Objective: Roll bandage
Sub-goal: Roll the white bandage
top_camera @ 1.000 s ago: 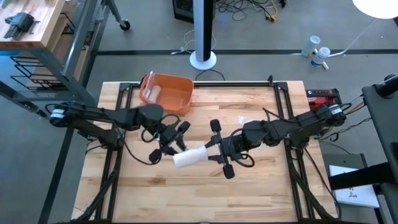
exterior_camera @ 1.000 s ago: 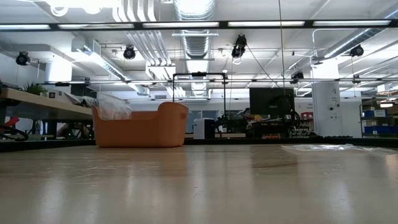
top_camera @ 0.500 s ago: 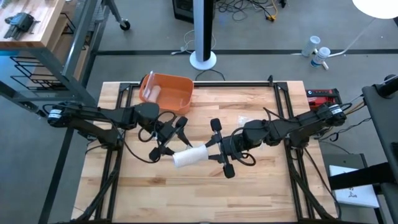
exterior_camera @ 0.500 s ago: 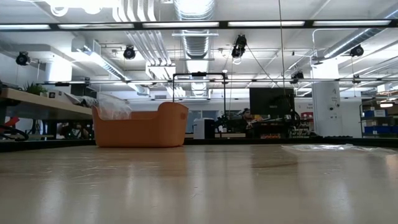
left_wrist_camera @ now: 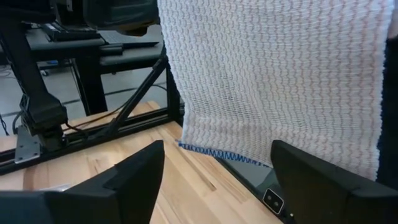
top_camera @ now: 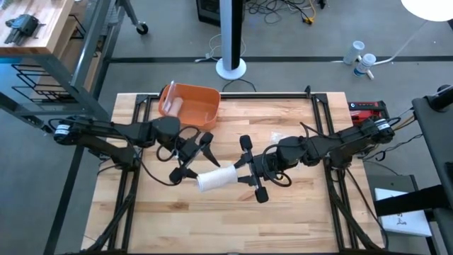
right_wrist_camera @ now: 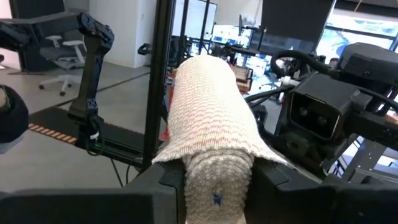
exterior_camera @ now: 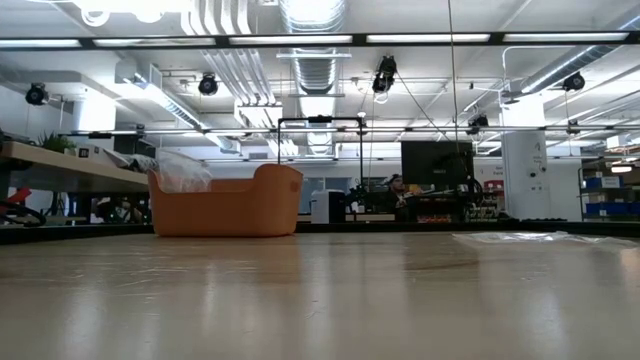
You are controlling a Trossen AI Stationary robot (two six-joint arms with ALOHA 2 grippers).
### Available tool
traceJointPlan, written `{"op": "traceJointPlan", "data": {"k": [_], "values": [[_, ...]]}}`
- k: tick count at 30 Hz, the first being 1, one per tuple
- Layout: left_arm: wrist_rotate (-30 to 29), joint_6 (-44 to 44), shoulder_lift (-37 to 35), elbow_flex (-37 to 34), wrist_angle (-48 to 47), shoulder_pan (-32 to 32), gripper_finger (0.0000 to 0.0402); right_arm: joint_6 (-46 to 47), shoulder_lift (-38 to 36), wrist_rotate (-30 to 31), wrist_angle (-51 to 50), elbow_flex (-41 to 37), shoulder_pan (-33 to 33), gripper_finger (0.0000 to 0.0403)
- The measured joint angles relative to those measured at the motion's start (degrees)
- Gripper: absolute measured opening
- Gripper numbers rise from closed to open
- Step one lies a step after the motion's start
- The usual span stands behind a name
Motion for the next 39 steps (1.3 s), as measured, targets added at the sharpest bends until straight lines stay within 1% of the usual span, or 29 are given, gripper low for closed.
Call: {"op": "traceJointPlan", "data": {"k": [4, 7, 12, 16, 19, 21, 24, 27, 29, 31, 33, 34, 36, 39], "values": [[-0.8, -1.6, -0.4, 0.0, 1.3, 0.0, 0.0288, -0.3, 0.0, 0.0, 0.0, 0.0, 0.0, 0.0092], [-4.5, -3.3, -0.4, 0.0, 2.3, 0.0, 0.0288, -0.3, 0.0, -0.1, 0.0, 0.0, 0.0, 0.0092], [-8.3, -5.0, -0.5, 0.2, 2.8, 0.0, 0.0288, -0.2, 0.0, -1.6, 0.0, -0.1, 0.0, 0.0092], [-11.5, -6.1, -0.7, 1.3, 1.4, 0.2, 0.0288, -0.3, 0.0, -1.5, 0.0, -0.1, 0.0, 0.0092], [-13.0, -3.8, -1.8, 2.6, -3.6, 0.8, 0.0287, 0.0, -0.2, -1.5, 0.0, -0.1, 0.0, 0.0092], [-15.9, -1.4, -3.3, 2.9, -7.8, 0.9, 0.0283, 1.4, -0.6, -1.5, -0.1, -0.1, 0.0, 0.0092], [-22.0, 0.9, -5.0, 2.1, -12.8, 0.7, 0.0274, 6.8, -1.9, -1.1, -0.9, -0.1, -0.3, 0.0092], [-26.7, 0.4, -5.7, -1.1, -14.1, -0.4, 0.0262, 12.6, -4.0, 0.2, -3.1, -0.1, -1.5, 0.0092], [-30.9, 0.8, -6.1, -3.4, -13.8, -1.6, 0.0253, 14.3, -5.5, 1.6, -5.4, -0.1, -2.4, 0.0092], [-37.9, 3.3, -6.2, -5.8, -12.1, -3.0, 0.0242, 14.7, -7.1, 3.9, -7.4, -0.1, -2.8, 0.0092], [-45.4, 8.1, -6.0, -8.4, -9.2, -4.5, 0.0232, 14.7, -8.4, 5.3, -8.6, -0.1, -3.3, 0.0092], [-48.2, 11.2, -5.9, -9.6, -6.5, -5.0, 0.0227, 14.8, -8.9, 5.4, -9.1, -0.1, -3.5, 0.0092], [-49.5, 19.1, -5.9, -12.2, -0.1, -5.5, 0.0218, 15.4, -9.5, 5.5, -9.0, -0.1, -4.0, 0.0092], [-48.9, 32.7, -5.9, -16.0, 9.9, -6.1, 0.0214, 17.2, -10.7, 6.3, -9.4, -0.1, -4.5, 0.0092]]}}
